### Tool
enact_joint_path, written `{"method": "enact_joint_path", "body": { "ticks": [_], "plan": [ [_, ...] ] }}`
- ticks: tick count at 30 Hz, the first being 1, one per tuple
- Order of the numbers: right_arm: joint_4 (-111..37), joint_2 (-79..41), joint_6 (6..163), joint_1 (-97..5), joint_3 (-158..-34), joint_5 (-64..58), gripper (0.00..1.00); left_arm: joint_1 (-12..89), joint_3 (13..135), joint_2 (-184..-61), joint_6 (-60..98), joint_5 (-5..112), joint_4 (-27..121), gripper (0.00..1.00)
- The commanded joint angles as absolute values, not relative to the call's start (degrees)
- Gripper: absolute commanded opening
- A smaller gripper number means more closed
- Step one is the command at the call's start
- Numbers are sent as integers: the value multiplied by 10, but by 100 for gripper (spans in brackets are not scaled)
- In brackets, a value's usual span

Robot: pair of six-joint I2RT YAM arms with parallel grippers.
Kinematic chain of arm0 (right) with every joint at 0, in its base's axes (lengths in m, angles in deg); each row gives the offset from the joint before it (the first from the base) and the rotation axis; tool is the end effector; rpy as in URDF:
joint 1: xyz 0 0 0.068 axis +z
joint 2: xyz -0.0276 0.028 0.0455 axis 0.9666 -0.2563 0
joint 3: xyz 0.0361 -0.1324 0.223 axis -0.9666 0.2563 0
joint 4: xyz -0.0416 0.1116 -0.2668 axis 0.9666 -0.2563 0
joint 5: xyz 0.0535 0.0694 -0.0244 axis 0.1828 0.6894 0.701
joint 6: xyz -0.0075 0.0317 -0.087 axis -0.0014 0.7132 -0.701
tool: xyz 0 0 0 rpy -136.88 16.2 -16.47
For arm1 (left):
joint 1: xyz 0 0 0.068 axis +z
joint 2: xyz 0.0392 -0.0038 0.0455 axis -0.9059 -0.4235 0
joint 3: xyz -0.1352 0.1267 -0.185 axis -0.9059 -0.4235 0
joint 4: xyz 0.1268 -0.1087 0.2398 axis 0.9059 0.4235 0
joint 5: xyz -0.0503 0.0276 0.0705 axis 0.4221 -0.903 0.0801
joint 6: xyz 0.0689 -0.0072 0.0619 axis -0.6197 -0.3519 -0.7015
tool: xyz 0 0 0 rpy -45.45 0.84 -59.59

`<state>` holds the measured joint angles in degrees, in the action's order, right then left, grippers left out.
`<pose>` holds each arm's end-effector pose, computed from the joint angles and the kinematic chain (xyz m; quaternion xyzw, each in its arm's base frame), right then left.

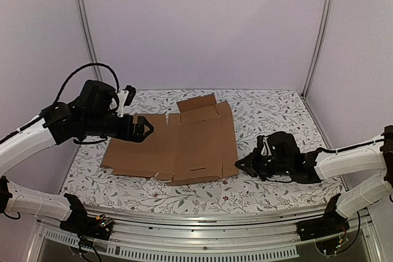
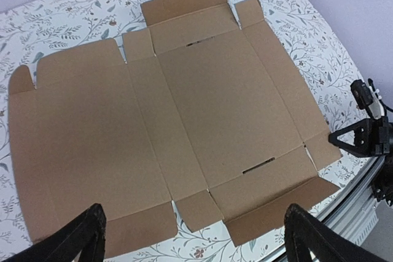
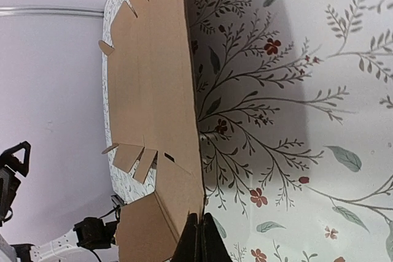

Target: Fold the paper box

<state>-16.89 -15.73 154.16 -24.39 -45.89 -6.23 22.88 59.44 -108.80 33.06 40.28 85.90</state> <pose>0.1959 0.2498 0.0946 0.1774 0.8569 0.4475 0.1842 0.2281 -0.1960 0.2742 0.1133 0.9010 -0.1987 0.3686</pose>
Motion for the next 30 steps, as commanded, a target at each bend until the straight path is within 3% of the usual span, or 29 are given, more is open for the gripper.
{"method": "enact_joint_path", "body": {
  "ticks": [1,15,23,30],
  "plan": [
    [-343,-132,1363,-272,-542,-19,0,221,623,-1081,306,376,896,100],
    [-717,-164,958,-358,-804,-6,0,221,661,-1107,289,363,913,100],
    [-851,-186,790,-358,-901,-5,0,220,682,-1157,274,306,887,100],
    [-911,-177,666,-358,-939,-81,0,221,701,-1236,250,277,815,100]
  ]
}}
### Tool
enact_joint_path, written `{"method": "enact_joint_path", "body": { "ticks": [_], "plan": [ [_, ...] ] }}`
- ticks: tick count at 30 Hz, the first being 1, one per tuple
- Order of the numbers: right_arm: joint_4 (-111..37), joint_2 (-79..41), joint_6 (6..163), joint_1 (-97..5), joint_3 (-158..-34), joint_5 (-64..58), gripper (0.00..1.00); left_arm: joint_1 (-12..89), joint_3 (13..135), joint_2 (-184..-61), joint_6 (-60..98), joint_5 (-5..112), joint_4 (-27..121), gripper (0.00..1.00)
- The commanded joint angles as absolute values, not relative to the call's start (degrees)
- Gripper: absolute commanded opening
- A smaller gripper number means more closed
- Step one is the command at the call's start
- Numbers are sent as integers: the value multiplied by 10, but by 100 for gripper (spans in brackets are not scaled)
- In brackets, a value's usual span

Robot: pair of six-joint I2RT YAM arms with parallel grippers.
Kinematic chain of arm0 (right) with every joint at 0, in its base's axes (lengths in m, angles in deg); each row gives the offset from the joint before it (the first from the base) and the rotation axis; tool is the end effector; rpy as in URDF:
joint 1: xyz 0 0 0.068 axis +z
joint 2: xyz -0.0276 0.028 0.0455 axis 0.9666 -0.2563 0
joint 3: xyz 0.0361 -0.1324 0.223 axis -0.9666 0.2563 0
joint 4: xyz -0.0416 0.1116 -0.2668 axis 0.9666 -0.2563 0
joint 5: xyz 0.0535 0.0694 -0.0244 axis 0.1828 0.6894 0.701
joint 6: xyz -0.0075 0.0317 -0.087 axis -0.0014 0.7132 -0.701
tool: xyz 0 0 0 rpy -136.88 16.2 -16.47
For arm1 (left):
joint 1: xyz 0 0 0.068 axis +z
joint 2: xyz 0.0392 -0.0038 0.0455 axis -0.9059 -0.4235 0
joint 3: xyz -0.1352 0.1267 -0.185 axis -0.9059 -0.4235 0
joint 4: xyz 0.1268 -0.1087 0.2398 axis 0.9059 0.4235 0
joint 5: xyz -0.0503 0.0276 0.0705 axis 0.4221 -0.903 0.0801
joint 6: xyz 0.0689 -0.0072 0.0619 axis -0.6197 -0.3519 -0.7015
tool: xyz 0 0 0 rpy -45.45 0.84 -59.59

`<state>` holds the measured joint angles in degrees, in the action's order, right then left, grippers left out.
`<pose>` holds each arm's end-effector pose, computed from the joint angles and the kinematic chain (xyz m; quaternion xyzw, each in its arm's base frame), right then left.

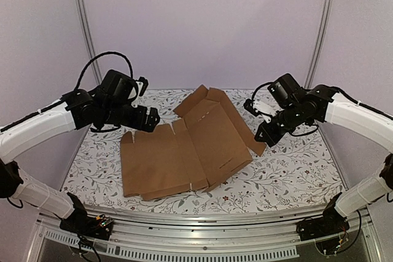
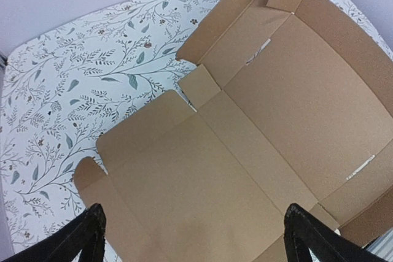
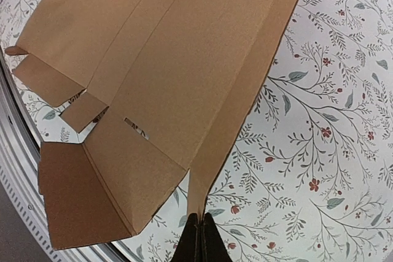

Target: Fold the paper box

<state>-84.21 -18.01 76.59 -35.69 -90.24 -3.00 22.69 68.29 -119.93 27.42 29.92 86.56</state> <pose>0.2587 0.2272 0.2411 -0.3486 0.8923 0.1522 0.2429 0.2665 -0.2122 0.2777 0.1258 0.9037 -0.0960 0.3978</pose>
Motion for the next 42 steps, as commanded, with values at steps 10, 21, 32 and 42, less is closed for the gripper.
{"method": "enact_joint_path", "body": {
  "ticks": [10,21,32,42],
  "plan": [
    [-957,-177,578,-358,-1017,-86,0,223,699,-1317,130,313,662,99],
    [-965,-162,547,-358,-1026,-52,0,307,621,-1341,82,447,485,94],
    [-955,-144,529,-346,-1022,-40,0,359,638,-1413,76,580,418,85],
    [-939,-148,530,-339,-1016,-29,0,393,713,-1510,61,676,408,69]
  ]
}}
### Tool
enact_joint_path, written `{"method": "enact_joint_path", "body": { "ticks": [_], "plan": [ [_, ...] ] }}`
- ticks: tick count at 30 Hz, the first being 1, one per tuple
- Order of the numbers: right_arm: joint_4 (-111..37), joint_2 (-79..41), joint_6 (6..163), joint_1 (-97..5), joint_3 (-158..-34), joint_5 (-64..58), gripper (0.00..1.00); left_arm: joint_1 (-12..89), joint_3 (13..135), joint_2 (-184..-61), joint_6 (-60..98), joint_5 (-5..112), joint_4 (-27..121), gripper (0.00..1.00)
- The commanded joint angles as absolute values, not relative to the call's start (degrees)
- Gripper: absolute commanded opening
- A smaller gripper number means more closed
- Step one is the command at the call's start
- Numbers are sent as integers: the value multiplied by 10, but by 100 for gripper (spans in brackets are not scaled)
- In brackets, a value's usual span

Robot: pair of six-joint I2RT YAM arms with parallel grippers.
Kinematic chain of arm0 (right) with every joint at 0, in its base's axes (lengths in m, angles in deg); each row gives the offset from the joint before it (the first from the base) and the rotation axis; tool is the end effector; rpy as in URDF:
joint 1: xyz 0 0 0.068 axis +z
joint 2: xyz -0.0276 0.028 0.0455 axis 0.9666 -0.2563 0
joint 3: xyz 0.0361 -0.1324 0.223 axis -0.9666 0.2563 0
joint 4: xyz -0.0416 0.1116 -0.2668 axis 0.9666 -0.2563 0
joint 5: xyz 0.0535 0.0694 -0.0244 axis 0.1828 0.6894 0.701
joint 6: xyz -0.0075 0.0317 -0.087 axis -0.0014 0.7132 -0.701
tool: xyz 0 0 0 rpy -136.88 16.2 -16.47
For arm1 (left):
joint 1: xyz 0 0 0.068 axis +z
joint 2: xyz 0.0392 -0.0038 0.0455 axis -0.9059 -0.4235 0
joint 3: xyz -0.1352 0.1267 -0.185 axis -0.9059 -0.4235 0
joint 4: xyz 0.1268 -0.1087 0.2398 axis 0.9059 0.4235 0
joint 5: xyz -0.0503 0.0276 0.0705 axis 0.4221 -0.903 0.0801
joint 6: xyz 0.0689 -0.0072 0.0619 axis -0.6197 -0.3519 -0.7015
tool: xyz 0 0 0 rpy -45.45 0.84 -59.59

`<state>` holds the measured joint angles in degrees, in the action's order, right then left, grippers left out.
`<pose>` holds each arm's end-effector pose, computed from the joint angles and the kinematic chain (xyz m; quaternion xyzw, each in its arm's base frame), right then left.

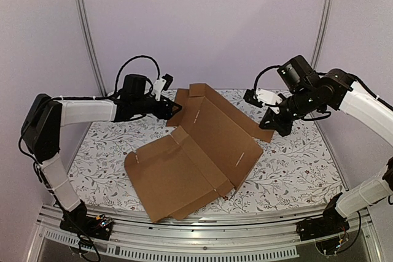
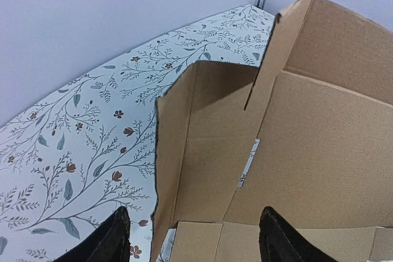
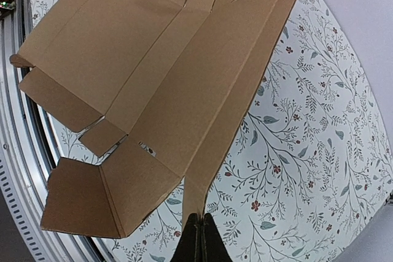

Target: Fold the paper box

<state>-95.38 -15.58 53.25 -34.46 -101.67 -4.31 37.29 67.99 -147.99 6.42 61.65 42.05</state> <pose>0.2435 0.2213 0.3106 -0.5256 0.7936 0.0948 0.2916 0.4029 -0.2377 0.1822 0.2824 0.8009 -0.2360 0.4723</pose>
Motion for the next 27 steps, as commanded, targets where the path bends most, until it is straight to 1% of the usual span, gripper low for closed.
{"method": "enact_joint_path", "body": {
  "ticks": [1,6,10,16,20,21,22,23,25,27],
  "plan": [
    [-940,-148,529,-338,-1017,-29,0,396,717,-1516,64,682,404,68],
    [-940,-148,527,-336,-1019,-28,0,408,740,-1541,66,703,401,63],
    [-936,-147,528,-335,-1020,-27,0,409,763,-1560,67,733,414,52],
    [-926,-153,539,-334,-1025,-39,0,413,776,-1575,71,759,419,27],
    [-917,-159,550,-334,-1031,-44,0,413,780,-1580,68,762,432,13],
    [-914,-160,552,-333,-1033,-48,0,413,781,-1580,67,759,435,6],
    [-910,-161,555,-334,-1035,-55,0,414,781,-1580,67,755,436,2],
    [-906,-162,558,-334,-1036,-61,0,414,780,-1579,69,749,436,0],
    [-902,-164,562,-334,-1043,-77,1,414,779,-1577,73,735,434,0],
    [-895,-167,575,-334,-1051,-100,7,414,784,-1575,87,703,439,0]
  ]
}}
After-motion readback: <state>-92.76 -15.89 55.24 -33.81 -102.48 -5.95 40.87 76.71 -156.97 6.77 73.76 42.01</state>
